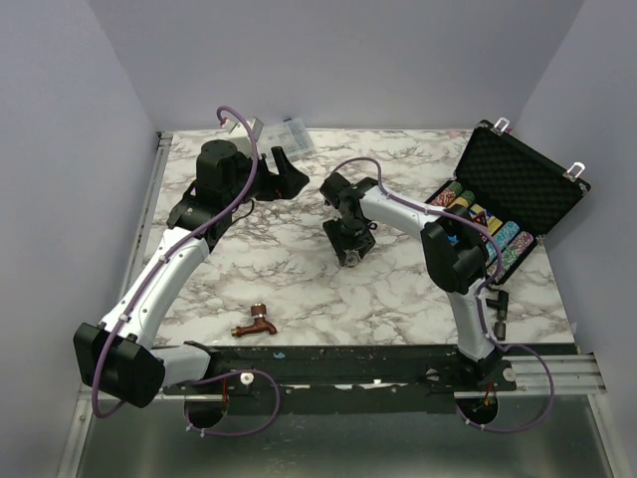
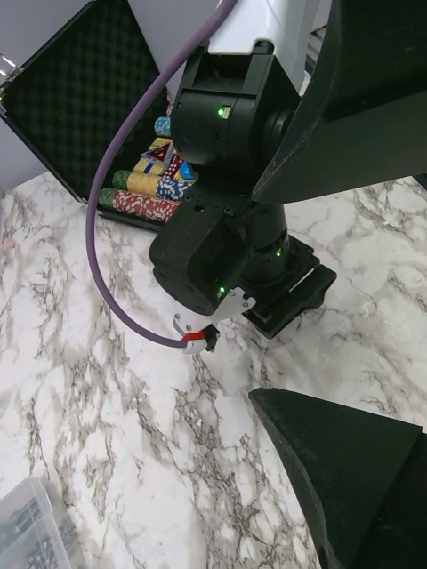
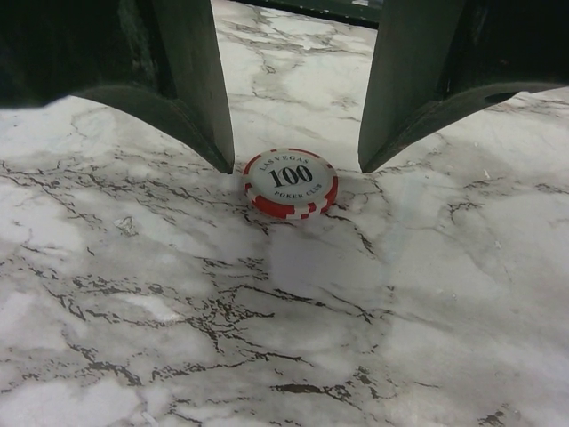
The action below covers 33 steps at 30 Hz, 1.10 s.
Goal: Pack up texas hold em set
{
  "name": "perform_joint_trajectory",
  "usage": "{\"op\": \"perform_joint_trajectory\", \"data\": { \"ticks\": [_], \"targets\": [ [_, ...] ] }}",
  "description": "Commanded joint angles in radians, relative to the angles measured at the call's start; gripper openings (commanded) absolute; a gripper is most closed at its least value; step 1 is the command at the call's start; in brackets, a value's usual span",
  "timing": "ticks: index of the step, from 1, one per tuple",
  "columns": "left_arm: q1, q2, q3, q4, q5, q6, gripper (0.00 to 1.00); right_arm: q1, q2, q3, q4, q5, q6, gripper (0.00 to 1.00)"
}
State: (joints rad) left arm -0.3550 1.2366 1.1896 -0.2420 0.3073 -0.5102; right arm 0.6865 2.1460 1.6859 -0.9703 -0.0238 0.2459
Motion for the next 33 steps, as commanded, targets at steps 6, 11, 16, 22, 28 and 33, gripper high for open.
{"op": "perform_joint_trajectory", "data": {
  "ticks": [6, 11, 16, 22, 28, 33],
  "targets": [
    [0.005, 0.009, 0.042, -0.004, 0.026, -0.005, 0.84, 0.007, 0.071, 0.067, -0.037, -0.003, -0.016, 0.61],
    [0.006, 0.015, 0.044, -0.005, 0.034, -0.007, 0.84, 0.007, 0.105, 0.092, -0.063, 0.002, -0.019, 0.6],
    [0.005, 0.021, 0.043, -0.003, 0.043, -0.011, 0.84, 0.007, 0.124, 0.097, -0.086, 0.012, -0.022, 0.54],
    [0.005, 0.021, 0.042, 0.001, 0.055, -0.02, 0.84, 0.013, 0.152, 0.12, -0.117, 0.07, -0.016, 0.52],
    [0.006, 0.027, 0.042, 0.003, 0.061, -0.025, 0.84, 0.032, 0.193, 0.143, -0.128, 0.096, -0.004, 0.53],
    [0.006, 0.029, 0.046, -0.003, 0.057, -0.019, 0.84, 0.039, 0.213, 0.12, -0.113, 0.111, 0.007, 0.49]
  ]
}}
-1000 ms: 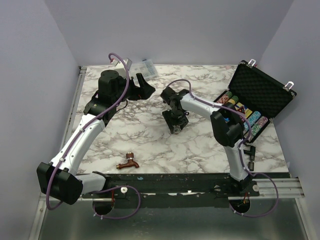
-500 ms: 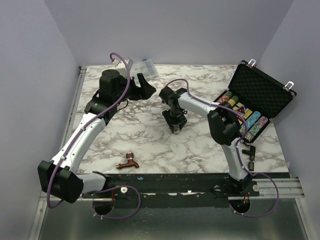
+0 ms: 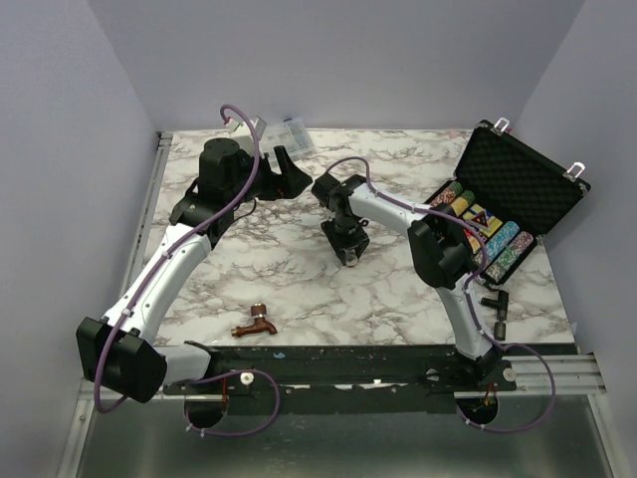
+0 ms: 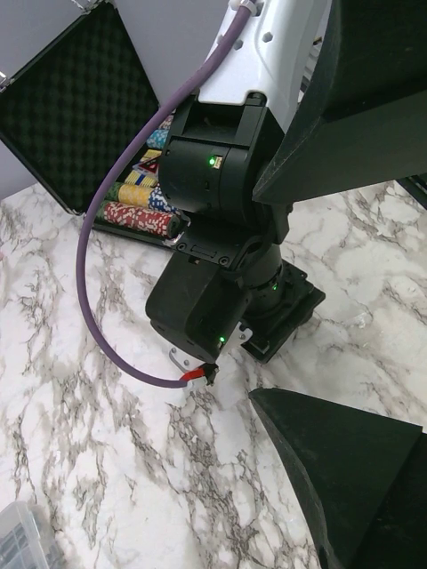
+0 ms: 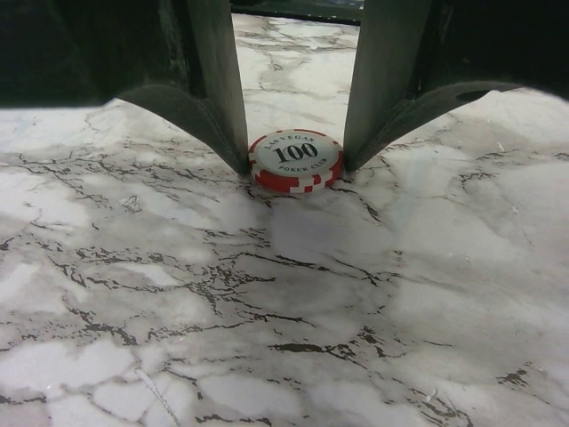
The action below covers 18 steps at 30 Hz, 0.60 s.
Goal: Pack up texas hold em set
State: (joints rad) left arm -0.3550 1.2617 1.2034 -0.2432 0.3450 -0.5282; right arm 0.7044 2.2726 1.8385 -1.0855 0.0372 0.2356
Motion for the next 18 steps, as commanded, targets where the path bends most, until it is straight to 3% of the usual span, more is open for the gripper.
{"op": "perform_joint_trajectory", "data": {
  "ticks": [1, 8, 18],
  "targets": [
    [0.005, 0.004, 0.034, -0.007, 0.015, 0.002, 0.84, 0.022, 0.088, -0.038, 0.006, 0.053, 0.02, 0.47],
    [0.005, 0.014, 0.041, -0.017, 0.017, 0.009, 0.84, 0.026, 0.073, -0.103, 0.078, -0.006, 0.007, 0.31],
    [0.025, 0.041, 0.059, -0.035, 0.032, -0.002, 0.84, 0.024, 0.038, -0.028, 0.052, 0.035, -0.004, 0.11]
  ]
}}
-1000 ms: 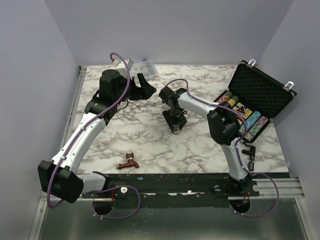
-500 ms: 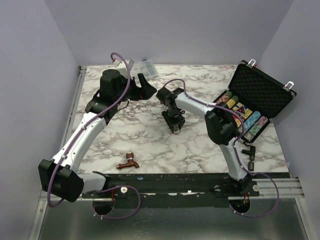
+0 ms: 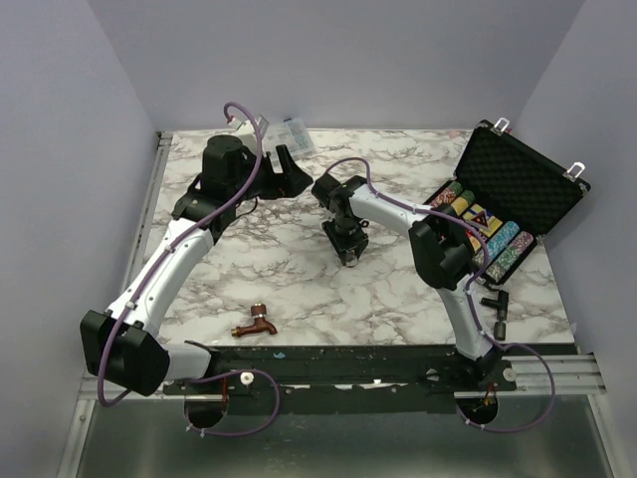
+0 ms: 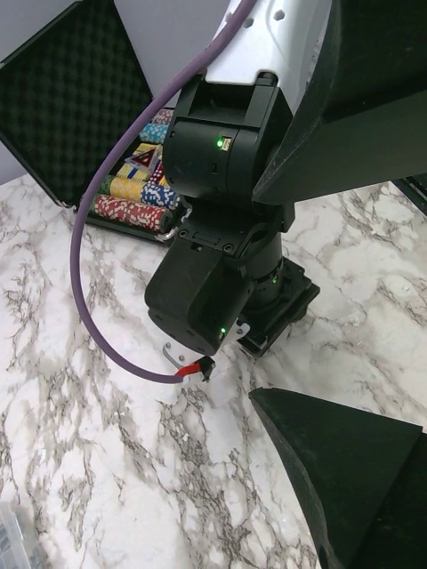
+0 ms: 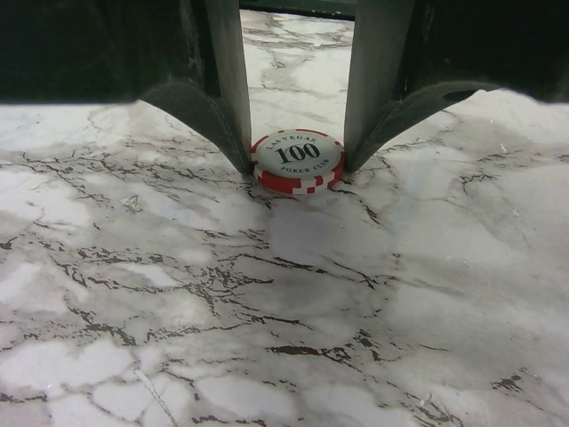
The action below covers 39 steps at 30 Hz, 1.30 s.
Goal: Pack up texas hold em set
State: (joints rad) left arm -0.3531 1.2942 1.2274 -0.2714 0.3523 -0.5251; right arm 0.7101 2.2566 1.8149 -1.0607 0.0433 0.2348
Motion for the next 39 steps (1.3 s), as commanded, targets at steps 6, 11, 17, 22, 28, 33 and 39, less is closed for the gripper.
{"op": "perform_joint_trajectory", "data": {
  "ticks": [6, 11, 17, 22, 28, 33, 39],
  "targets": [
    [0.099, 0.021, 0.027, 0.016, 0.083, -0.054, 0.84, 0.019, 0.013, 0.024, -0.002, 0.033, -0.002, 0.07],
    [0.217, 0.054, 0.011, 0.061, 0.185, -0.145, 0.84, 0.017, -0.024, 0.031, -0.016, 0.032, -0.002, 0.05],
    [0.343, 0.156, -0.034, 0.177, 0.374, -0.325, 0.84, 0.014, -0.06, 0.035, -0.038, 0.023, -0.007, 0.03],
    [0.384, 0.27, -0.034, 0.228, 0.467, -0.403, 0.84, 0.011, -0.095, 0.033, -0.056, 0.015, -0.016, 0.03],
    [0.382, 0.338, -0.046, 0.256, 0.484, -0.426, 0.84, 0.008, -0.14, 0.021, -0.077, 0.018, -0.022, 0.02],
    [0.341, 0.435, -0.058, 0.346, 0.553, -0.487, 0.81, 0.008, -0.198, 0.01, -0.092, 0.005, -0.029, 0.01],
    [0.194, 0.569, -0.043, 0.457, 0.668, -0.558, 0.75, 0.006, -0.264, 0.006, -0.111, 0.019, -0.028, 0.01]
  ]
}}
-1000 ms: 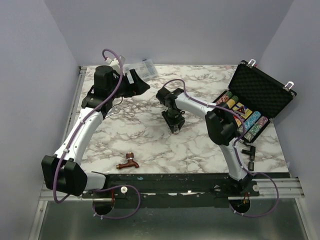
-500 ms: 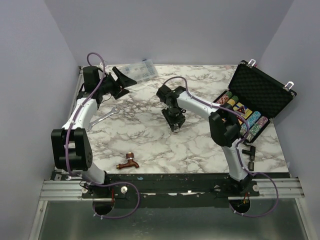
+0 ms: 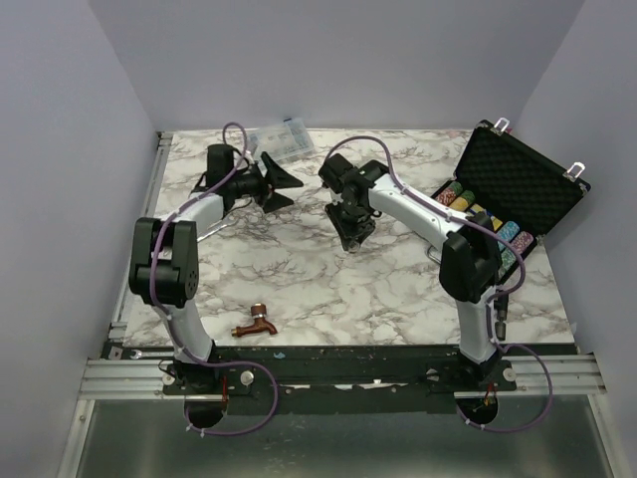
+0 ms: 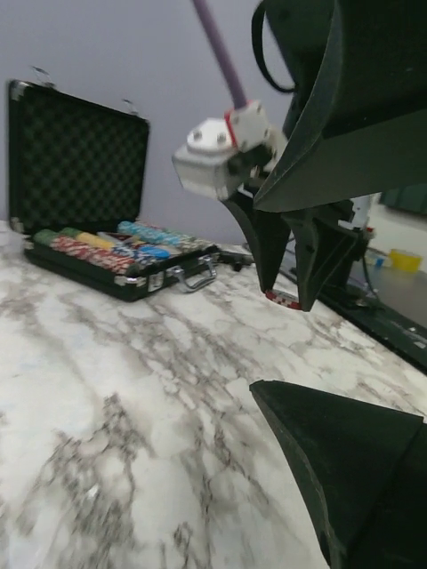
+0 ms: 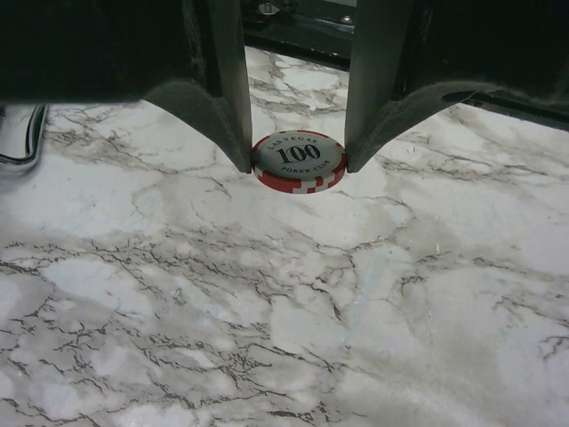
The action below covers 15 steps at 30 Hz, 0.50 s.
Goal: Pack up texas hold em set
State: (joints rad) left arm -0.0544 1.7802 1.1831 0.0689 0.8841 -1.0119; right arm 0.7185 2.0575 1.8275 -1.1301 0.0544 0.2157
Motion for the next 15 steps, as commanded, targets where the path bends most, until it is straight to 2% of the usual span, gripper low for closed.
{"op": "perform_joint_trajectory", "data": {
  "ticks": [1, 3, 9, 12, 15],
  "targets": [
    [-0.131, 0.11, 0.009, 0.134, 0.163, -0.081, 0.74, -0.003, -0.073, -0.007, -0.044, 0.009, -0.008, 0.01],
    [-0.178, 0.155, 0.019, 0.187, 0.205, -0.112, 0.71, -0.003, -0.083, -0.003, -0.052, 0.009, -0.005, 0.01],
    [-0.273, 0.267, 0.017, 0.488, 0.322, -0.282, 0.62, -0.003, -0.111, -0.008, -0.05, 0.014, -0.007, 0.01],
    [-0.303, 0.291, 0.013, 0.567, 0.352, -0.325, 0.57, -0.002, -0.114, -0.007, -0.048, 0.022, -0.01, 0.01],
    [-0.327, 0.305, 0.018, 0.578, 0.374, -0.323, 0.51, -0.001, -0.122, -0.009, -0.045, 0.021, -0.012, 0.0]
  ]
}}
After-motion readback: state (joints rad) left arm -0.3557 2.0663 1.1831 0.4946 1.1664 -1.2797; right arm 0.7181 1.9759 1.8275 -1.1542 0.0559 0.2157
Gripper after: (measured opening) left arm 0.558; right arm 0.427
